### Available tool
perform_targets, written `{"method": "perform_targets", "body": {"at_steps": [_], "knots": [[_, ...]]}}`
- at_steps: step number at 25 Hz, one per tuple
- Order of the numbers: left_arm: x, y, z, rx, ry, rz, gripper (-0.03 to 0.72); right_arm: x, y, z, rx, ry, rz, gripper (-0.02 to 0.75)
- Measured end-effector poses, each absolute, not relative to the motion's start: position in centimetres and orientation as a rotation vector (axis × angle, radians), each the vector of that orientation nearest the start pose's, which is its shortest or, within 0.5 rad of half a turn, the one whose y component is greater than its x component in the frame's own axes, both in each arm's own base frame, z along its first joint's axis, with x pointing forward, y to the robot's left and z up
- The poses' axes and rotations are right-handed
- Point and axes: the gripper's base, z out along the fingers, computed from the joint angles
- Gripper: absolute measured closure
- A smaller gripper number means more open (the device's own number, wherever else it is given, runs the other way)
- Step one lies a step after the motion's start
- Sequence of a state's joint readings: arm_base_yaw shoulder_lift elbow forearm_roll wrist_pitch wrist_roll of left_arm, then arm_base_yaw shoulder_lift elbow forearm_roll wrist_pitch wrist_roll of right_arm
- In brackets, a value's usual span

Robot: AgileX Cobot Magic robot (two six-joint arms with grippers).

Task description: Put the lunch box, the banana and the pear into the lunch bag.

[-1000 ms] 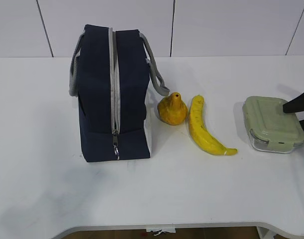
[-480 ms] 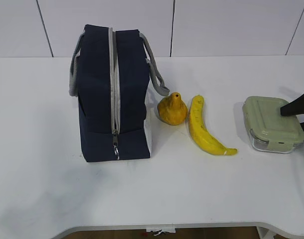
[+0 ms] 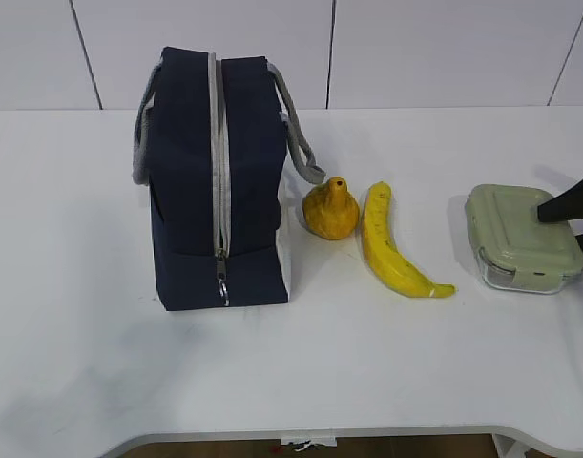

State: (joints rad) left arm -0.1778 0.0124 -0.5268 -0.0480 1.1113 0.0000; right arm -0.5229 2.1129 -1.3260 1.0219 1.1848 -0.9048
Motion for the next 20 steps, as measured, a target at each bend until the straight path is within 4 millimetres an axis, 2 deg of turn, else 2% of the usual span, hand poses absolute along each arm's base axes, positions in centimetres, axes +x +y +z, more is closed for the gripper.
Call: {"method": "perform_targets", "body": {"at_steps": [16, 20], "knots": [[-0.88, -0.24, 28.08, 0.189, 2.075, -0.166, 0.447, 36.97, -12.17, 14.44, 0.204, 2.548, 1.152, 0.152], [-0.88, -0.24, 28.08, 0.189, 2.075, -0.166, 0.447, 36.97, -12.19, 14.42, 0.204, 2.550, 1.148, 0.203]]}}
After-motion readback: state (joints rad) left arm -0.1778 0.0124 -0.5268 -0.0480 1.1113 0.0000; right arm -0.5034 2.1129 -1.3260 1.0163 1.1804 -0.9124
